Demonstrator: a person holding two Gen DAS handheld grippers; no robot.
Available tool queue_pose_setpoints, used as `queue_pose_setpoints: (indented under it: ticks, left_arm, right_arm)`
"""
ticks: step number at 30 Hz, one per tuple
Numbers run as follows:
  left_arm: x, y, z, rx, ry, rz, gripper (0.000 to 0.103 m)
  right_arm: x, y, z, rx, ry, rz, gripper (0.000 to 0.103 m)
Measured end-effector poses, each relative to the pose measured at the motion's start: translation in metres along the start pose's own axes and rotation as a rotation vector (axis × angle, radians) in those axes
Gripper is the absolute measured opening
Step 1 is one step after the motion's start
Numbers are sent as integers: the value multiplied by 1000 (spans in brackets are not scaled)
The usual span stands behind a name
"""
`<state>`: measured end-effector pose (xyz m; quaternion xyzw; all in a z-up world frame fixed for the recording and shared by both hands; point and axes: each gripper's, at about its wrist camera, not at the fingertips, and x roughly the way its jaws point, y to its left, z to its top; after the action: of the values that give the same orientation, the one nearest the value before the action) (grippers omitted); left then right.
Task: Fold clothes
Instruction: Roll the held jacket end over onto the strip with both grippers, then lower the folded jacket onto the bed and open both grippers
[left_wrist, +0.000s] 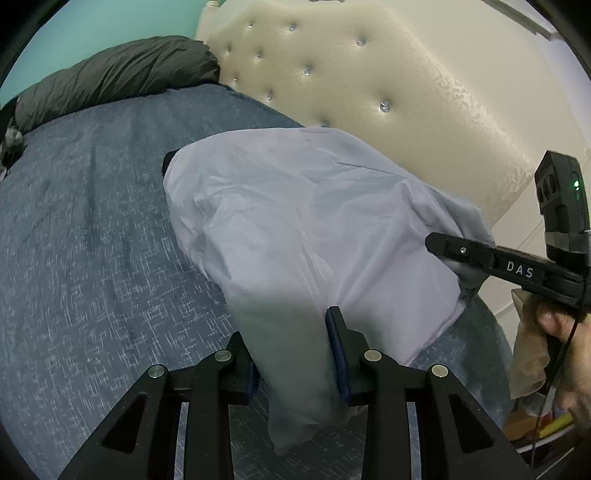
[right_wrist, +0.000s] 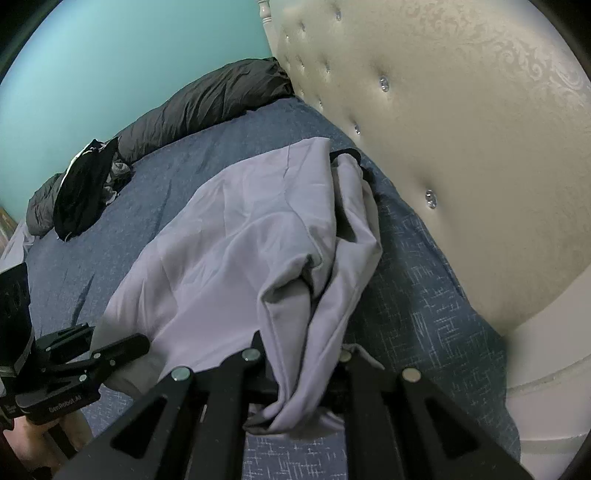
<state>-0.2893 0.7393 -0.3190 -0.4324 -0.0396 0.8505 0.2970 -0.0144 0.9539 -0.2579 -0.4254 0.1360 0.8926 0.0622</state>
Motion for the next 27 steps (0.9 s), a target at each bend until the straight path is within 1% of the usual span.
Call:
queue_pose_setpoints:
  ticks: [3,7,8,10,11,12,14,15,16,19,21,23,24,25,26,27]
  left_arm:
    - [-1,-1,-9,-23,-8,6,34]
    - [3,-5,-26,-37,5,19,34]
    - [4,-6,-30,-37,9,20,34]
    - [5,-5,-34,-48,20,16,34]
    - [6,-3,-35,-53,25,13,35]
    - [7,-1,-34,-57,31,6,39]
    - [2,6,-33,-62,31,-11,42]
    - [-3,9,-33,-68,28,-13,43]
    - [-9,13,-32,-74,20,-10,44]
    - [-37,23,-30,-72,-41,12,45]
    - [-48,22,-24,-47,-72,16,45]
    - [-52,19,-17,-18,-87,14,45]
    - [-51,14,-15,5,-88,12,45]
    - [-50,9,-13,30,-86,8,45]
    - [-47,4,-12,54,-78,3,45]
    - [-44,1,-13,68,-70,4,45]
  right_arm:
    - [5,-4,2,17,28,10,8]
    - [20,-7,-2,25,92,-22,9]
    - [21,-8,-4,30,95,-24,10]
    - [22,-10,-7,39,102,-42,14]
    - [22,-12,-8,42,105,-56,21]
    - [22,-14,-10,46,108,-72,34]
    - [15,-21,-12,70,103,-110,45]
    - [9,-23,-14,77,91,-115,48]
    - [2,-25,-15,81,76,-122,49]
    - [-23,-20,-15,49,-2,-170,49]
    - [-40,-15,-14,33,-72,-200,49]
    - [-55,-8,-11,22,-162,-212,49]
    - [-61,-4,-8,13,-204,-194,48]
    - [-66,1,-5,0,-240,-178,42]
    - [-66,9,-3,-31,-247,-170,24]
    - [-67,16,-1,-62,-254,-161,19]
